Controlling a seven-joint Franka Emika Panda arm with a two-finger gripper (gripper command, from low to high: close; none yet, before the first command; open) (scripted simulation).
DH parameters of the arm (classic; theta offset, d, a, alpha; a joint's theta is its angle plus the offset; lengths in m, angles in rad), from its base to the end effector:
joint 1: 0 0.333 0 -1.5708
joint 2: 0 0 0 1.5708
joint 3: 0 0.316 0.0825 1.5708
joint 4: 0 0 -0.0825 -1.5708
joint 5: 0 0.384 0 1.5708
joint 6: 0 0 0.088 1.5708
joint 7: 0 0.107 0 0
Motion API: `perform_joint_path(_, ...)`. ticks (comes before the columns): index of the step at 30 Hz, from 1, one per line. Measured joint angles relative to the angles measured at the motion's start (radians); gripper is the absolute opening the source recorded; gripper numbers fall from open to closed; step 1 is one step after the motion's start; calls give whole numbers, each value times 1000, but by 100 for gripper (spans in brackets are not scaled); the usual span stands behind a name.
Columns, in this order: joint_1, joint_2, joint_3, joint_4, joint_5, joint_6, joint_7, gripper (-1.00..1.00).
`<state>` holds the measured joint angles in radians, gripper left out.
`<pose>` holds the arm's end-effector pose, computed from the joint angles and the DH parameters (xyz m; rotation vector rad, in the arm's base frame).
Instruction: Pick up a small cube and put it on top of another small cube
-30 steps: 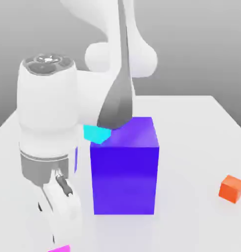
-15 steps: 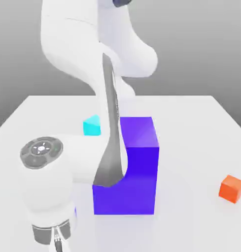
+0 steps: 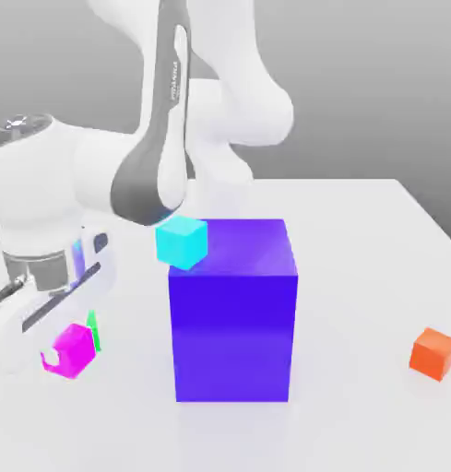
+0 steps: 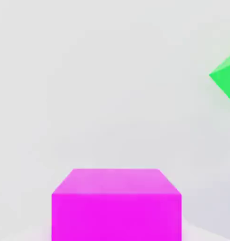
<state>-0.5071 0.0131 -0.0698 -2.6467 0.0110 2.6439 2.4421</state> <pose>0.3551 -0.2316 0.2375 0.1766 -3.1263 -0.0202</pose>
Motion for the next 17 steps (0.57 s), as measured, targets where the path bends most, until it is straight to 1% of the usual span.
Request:
perform_joint_path(6, -148, -186, -21, -212, -47, 41, 356, -100)
perform_joint_path(10, -168, -104, -27, -234, -48, 148, 400, -100)
perform_joint_path(13, -163, -4, -22, -231, -16, 246, 380, -100)
perform_joint_path(14, -170, 28, -11, -230, -3, 276, 372, 100)
perform_joint_path(17, -170, 28, -11, -230, -3, 276, 372, 100)
